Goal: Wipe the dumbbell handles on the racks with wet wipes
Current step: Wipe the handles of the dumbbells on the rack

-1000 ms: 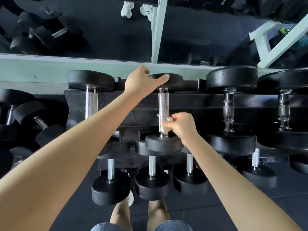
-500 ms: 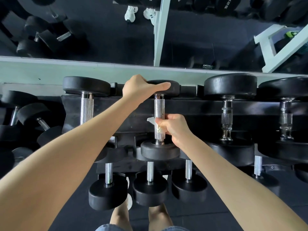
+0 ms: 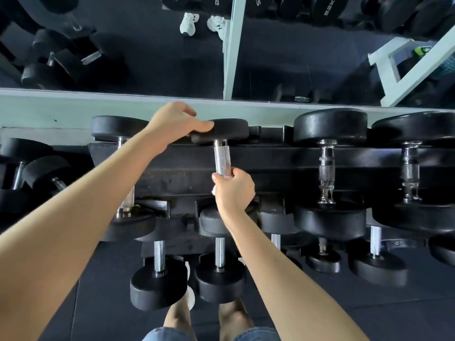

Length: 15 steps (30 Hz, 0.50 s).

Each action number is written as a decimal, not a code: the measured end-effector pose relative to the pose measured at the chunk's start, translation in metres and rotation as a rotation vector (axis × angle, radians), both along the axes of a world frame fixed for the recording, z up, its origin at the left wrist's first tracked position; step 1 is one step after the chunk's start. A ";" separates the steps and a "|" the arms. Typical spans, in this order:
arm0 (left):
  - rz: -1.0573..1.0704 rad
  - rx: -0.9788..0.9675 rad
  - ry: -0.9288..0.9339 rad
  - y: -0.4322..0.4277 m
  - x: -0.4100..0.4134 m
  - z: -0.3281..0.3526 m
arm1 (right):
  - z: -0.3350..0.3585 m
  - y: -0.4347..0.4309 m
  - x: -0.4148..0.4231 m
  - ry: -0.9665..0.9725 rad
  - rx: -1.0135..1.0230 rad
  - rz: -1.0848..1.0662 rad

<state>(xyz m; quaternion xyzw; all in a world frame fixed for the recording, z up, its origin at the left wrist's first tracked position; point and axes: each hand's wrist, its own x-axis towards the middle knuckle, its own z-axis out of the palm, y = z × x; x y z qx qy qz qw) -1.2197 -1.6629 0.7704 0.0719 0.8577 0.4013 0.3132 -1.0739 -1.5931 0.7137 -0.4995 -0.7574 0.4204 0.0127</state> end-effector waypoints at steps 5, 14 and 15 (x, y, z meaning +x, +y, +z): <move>-0.091 -0.275 0.205 0.033 0.027 0.007 | 0.007 0.012 0.012 0.035 -0.035 0.105; 0.073 -0.047 0.093 0.020 0.026 -0.001 | 0.011 0.025 0.037 -0.189 0.098 0.497; 0.084 -0.011 0.067 0.015 0.024 -0.002 | 0.012 0.018 0.036 -0.195 0.134 0.464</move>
